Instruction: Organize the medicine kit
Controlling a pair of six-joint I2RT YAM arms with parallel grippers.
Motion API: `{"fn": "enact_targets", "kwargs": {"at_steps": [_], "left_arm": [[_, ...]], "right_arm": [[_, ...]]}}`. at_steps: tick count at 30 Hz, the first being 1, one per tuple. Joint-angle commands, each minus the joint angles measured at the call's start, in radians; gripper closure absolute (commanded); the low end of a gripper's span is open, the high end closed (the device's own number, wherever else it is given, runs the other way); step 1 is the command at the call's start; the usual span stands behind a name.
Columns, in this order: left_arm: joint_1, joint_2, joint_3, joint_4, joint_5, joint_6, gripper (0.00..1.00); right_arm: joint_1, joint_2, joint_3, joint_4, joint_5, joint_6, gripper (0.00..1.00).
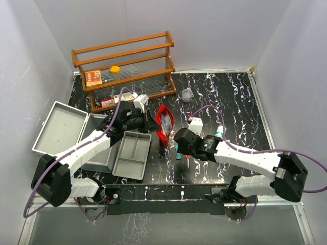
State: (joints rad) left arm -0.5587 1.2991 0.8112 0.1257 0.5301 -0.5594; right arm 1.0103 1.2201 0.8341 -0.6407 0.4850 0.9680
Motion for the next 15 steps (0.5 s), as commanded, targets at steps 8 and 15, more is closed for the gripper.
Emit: {"fn": "enact_targets", "kwargs": {"at_steps": [8,15], "left_arm": [[0.004,-0.218,-0.031,-0.039,-0.345,0.027,1.0],[0.011,-0.246,-0.044,-0.042,-0.384,0.023,1.0]], "right_arm": [[-0.074,0.243,0.051,0.142,-0.185,-0.163,0.62],[-0.072,0.35,0.123,0.055,-0.094,-0.136,0.63]]}}
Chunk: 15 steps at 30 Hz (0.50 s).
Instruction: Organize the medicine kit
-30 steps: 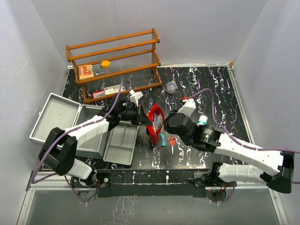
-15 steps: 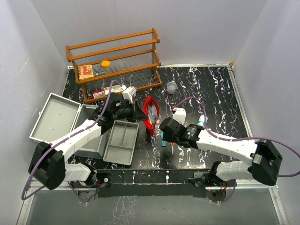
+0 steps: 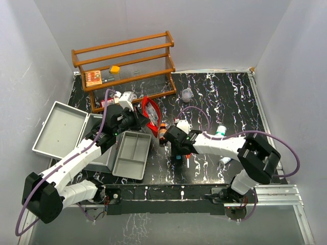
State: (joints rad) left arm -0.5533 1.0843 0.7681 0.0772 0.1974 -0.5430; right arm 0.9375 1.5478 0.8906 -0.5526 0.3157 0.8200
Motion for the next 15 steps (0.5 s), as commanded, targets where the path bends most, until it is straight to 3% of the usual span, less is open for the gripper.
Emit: {"fn": "enact_targets", "kwargs": {"at_steps": [1,9,15], "left_arm": [[0.007,-0.032,-0.004,0.009,-0.052,0.006,1.0],[0.009,-0.027,-0.003,0.025,-0.047,0.0,1.0],[0.012,-0.029,0.002,0.016,-0.039,0.001,1.0]], "right_arm": [[0.0,0.031,0.069,-0.043,0.085,0.019,0.63],[0.0,0.11,0.071,-0.013,0.053,-0.009,0.71],[0.0,0.097,0.05,0.01,0.048,-0.002,0.87]]}}
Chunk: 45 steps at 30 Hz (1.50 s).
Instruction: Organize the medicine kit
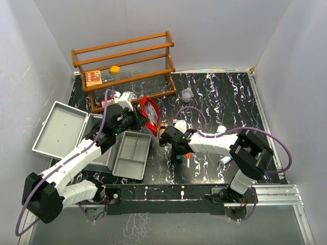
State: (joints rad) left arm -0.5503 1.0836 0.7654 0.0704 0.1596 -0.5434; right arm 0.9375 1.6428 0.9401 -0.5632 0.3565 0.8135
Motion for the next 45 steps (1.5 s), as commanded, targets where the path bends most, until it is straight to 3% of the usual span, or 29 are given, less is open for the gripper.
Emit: {"fn": "enact_targets", "kwargs": {"at_steps": [1,11,22,28,39,45], "left_arm": [[0.01,-0.03,0.005,0.024,0.002,0.001,1.0],[0.008,0.016,0.021,0.059,0.139,0.014,1.0],[0.007,0.109,0.021,0.273,0.521,-0.08,1.0],[-0.005,0.322,0.093,0.135,0.652,-0.07,1.0],[-0.019,0.402,0.125,0.047,0.619,-0.008,1.0],[-0.019,0.374,0.116,-0.005,0.537,0.03,1.0]], "right_arm": [[0.0,-0.009,-0.003,0.022,0.011,0.008,0.88],[0.0,-0.229,-0.033,0.012,0.143,0.082,0.89],[-0.014,-0.544,0.003,-0.015,0.255,0.091,0.85],[-0.018,-0.599,0.048,0.046,0.165,0.017,0.82],[-0.033,-0.492,0.014,0.117,0.039,0.009,0.82],[-0.063,-0.432,-0.008,0.045,0.11,0.122,0.8]]}}
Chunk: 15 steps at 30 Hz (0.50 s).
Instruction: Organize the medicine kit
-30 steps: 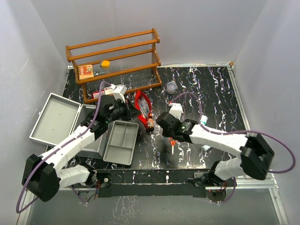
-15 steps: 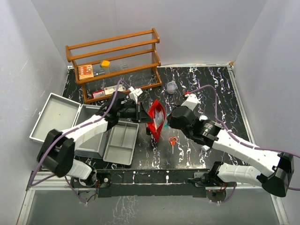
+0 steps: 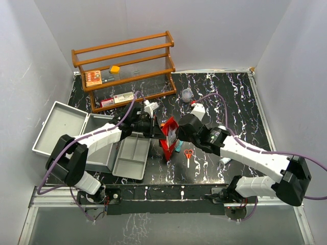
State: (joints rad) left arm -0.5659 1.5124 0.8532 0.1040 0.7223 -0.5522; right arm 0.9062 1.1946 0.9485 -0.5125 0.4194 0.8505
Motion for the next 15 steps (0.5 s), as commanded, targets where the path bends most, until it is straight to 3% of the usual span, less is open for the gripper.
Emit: {"fn": "enact_targets", "kwargs": {"at_steps": [1,9,15], "left_arm": [[-0.004,-0.055,0.027,-0.045,-0.028,0.042,1.0],[-0.003,-0.049,0.001,-0.048,-0.065,0.02,1.0],[-0.004,-0.052,0.003,-0.065,-0.088,0.022,1.0]], "right_arm": [[-0.051,0.023,-0.031,-0.025,0.032,0.107,0.79],[-0.145,0.044,-0.161,0.065,-0.119,0.159,0.69],[-0.156,0.23,-0.081,0.055,-0.202,0.076,0.68]]}}
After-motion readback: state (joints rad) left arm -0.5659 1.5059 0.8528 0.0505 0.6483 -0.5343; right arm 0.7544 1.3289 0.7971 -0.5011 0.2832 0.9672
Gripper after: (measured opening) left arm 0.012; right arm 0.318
